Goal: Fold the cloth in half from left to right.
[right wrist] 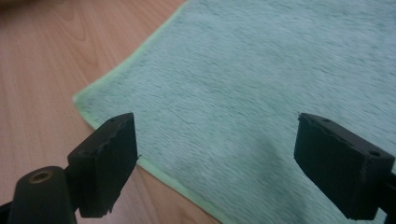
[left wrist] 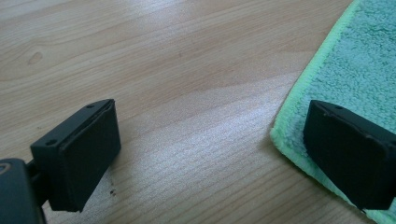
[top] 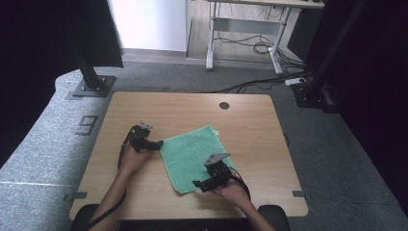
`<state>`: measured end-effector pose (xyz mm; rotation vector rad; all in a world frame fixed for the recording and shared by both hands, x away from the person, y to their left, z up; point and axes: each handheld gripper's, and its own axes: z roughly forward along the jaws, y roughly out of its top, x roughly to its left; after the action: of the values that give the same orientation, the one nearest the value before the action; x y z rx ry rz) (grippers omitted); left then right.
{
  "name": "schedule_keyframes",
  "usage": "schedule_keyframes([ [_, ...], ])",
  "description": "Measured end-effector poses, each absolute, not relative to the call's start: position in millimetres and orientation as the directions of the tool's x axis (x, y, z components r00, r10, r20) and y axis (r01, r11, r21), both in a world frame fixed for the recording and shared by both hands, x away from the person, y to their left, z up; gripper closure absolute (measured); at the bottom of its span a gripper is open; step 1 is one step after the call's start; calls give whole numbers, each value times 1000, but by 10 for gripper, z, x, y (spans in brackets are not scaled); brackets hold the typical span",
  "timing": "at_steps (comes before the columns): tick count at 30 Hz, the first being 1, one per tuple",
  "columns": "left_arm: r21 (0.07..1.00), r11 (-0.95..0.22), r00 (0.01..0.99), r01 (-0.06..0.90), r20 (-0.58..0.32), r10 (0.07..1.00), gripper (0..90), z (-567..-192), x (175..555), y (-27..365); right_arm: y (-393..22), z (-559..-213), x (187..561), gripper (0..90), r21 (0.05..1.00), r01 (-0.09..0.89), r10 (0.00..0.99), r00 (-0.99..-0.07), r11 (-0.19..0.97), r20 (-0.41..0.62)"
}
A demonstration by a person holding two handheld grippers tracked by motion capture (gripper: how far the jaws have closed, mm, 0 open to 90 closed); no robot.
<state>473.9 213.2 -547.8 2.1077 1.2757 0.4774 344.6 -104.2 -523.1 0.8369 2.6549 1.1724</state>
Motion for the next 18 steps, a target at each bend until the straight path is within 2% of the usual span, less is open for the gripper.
schedule_keyframes([
  [5,672,-339,467,658,-12,884,43,-5479,4739,2132,-898,-5226,3401,164,711,417,492,-863,566,114],
  [11,673,-337,466,658,-13,885,43,-5480,4739,2130,-715,-5228,3327,243,709,384,431,-894,591,125],
  [18,673,-337,466,658,-13,885,43,-5479,4739,2131,-502,-5236,3235,387,705,341,352,-926,622,137],
])
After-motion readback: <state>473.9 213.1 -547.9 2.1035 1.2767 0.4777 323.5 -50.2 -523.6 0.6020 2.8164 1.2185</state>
